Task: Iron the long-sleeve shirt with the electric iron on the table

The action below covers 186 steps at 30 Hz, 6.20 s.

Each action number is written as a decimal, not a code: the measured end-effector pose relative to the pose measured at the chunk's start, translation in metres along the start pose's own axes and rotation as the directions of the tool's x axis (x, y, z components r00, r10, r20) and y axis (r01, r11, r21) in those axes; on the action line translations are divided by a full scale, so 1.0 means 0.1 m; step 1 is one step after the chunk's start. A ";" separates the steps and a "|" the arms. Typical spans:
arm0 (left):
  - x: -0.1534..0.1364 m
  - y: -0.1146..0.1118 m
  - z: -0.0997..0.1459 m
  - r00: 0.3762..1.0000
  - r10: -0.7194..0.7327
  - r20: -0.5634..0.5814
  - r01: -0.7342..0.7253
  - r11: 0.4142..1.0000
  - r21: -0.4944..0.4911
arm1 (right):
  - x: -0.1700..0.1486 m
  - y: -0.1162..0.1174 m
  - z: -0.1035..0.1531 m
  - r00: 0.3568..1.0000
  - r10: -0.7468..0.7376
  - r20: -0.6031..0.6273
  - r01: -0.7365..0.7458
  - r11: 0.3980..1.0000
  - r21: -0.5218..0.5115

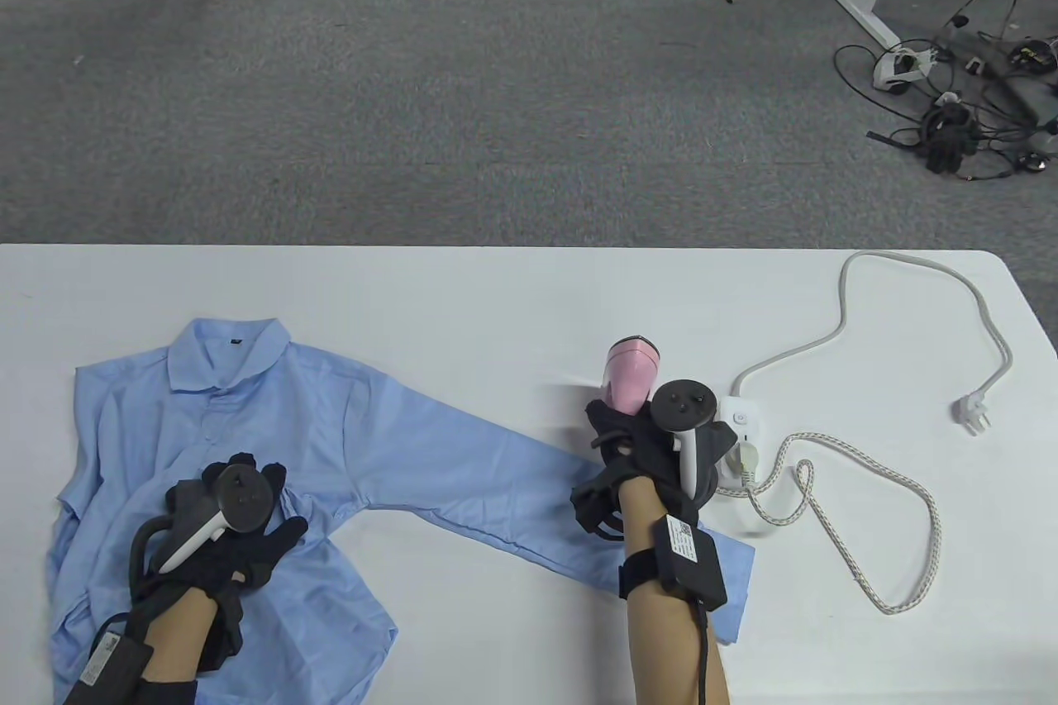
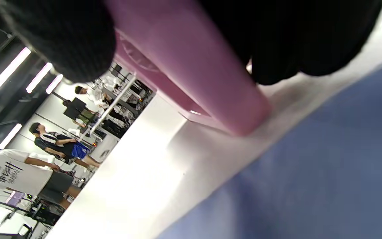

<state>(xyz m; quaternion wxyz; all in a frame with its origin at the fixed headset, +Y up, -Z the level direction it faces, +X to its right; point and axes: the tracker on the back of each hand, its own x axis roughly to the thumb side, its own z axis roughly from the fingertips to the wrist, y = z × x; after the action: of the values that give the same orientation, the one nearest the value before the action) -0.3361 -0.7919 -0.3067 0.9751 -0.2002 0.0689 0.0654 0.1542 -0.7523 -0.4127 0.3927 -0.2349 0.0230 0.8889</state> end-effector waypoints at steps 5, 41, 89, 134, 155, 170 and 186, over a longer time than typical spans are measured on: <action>0.00 -0.05 -0.05 1.000 -0.015 -0.004 0.015 0.999 -0.037 | 0.03 -0.01 -0.02 0.994 -0.005 0.113 0.012 0.998 -0.056; 0.04 -0.17 -0.13 0.998 -0.059 -0.002 0.058 0.991 -0.124 | 1.62 0.86 0.72 0.940 -0.327 0.098 0.173 0.704 0.689; 0.14 -0.15 -0.12 0.994 -0.089 -0.056 0.080 0.986 -0.145 | 0.62 1.05 0.53 0.965 -0.195 -0.173 0.260 0.760 0.595; 0.16 -0.10 -0.13 0.985 -0.117 -0.126 0.101 0.987 -0.125 | -0.94 -0.67 0.68 0.957 -0.150 -0.247 0.236 0.900 0.367; 0.28 -0.08 -0.11 0.996 -0.079 -0.032 0.076 0.995 -0.069 | -1.02 -0.80 0.81 0.957 -0.161 -0.243 0.242 0.903 0.355; 0.28 -0.16 -0.15 0.996 -0.084 -0.022 0.081 0.989 -0.123 | 0.64 -0.71 0.84 0.946 -0.313 0.083 0.232 0.834 0.500; 0.28 -0.15 -0.17 0.997 -0.074 -0.021 0.071 0.988 -0.135 | 1.56 1.37 0.62 0.962 -0.264 0.072 0.122 0.649 0.751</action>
<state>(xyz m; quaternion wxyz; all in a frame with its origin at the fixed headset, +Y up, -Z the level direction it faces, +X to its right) -0.3079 -0.8096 -0.3208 0.9602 -0.2685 0.0696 0.0317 -0.0586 -0.7258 -0.4459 0.5470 0.0223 0.3212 0.7727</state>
